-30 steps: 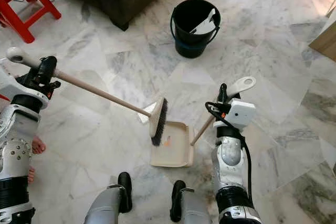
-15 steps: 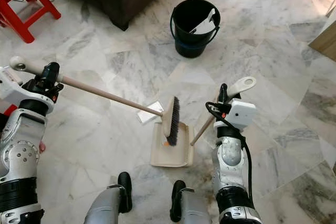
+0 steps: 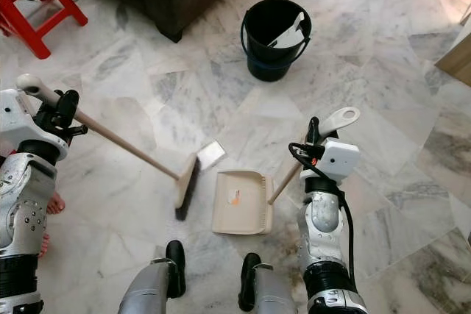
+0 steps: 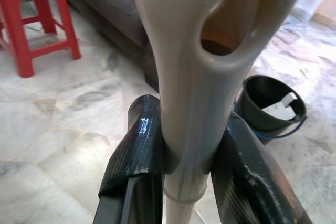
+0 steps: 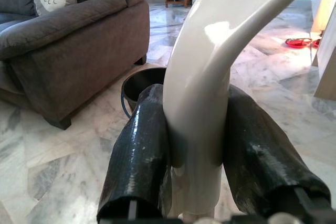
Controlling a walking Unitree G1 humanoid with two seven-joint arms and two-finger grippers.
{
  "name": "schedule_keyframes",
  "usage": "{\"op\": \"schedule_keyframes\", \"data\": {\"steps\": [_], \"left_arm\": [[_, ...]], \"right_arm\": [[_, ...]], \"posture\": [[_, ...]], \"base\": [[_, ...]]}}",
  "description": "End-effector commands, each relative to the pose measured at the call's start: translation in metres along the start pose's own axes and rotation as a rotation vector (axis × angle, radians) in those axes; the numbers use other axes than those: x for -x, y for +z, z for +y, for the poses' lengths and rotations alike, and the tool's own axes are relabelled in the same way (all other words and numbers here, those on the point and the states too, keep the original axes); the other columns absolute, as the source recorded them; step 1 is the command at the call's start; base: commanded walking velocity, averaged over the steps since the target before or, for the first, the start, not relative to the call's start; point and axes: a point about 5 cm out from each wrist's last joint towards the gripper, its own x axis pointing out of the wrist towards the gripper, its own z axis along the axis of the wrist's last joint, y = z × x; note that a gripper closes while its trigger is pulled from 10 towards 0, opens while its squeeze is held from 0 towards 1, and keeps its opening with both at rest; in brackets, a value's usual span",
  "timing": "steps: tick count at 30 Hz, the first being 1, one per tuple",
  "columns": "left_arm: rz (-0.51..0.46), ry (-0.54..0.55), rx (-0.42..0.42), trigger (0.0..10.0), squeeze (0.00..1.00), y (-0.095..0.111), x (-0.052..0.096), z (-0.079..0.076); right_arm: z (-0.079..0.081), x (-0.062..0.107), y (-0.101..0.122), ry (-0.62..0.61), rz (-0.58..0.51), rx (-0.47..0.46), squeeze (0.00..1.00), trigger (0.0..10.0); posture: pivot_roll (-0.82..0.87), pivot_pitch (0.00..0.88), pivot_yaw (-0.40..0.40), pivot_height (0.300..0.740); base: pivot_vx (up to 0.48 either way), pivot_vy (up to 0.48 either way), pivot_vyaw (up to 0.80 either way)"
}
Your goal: Sweep floor
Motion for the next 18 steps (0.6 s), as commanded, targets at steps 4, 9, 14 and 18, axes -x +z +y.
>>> {"op": "schedule_keyframes", "data": {"steps": [4, 9, 14, 18], "left_arm": [[-0.001, 0.015, 0.079, 10.0, 0.0, -0.0031, 0.0027, 0.0023], [0.012, 0.032, 0.2, 10.0, 0.0, -0.0071, 0.0035, 0.002], [0.002, 0.056, 0.355, 10.0, 0.0, -0.0066, 0.0021, 0.0025], [-0.004, 0.061, 0.388, 10.0, 0.0, -0.005, 0.0013, 0.0031]], "right_arm": [[-0.0019, 0.0167, -0.0223, -0.015, 0.126, -0.019, 0.0, 10.0], [-0.0014, 0.0165, -0.0223, -0.013, 0.126, -0.019, 0.0, 10.0], [-0.002, 0.0163, -0.0221, -0.012, 0.125, -0.017, 0.0, 10.0], [-0.0023, 0.0162, -0.0219, -0.012, 0.125, -0.016, 0.0, 10.0]], "posture": [[0.15, 0.406, -0.007, 0.74], [0.15, 0.406, -0.007, 0.74], [0.15, 0.405, -0.01, 0.74], [0.15, 0.404, -0.011, 0.74]], "base": [[0.0, 0.0, 0.0], [0.0, 0.0, 0.0], [0.0, 0.0, 0.0], [0.0, 0.0, 0.0]]}}
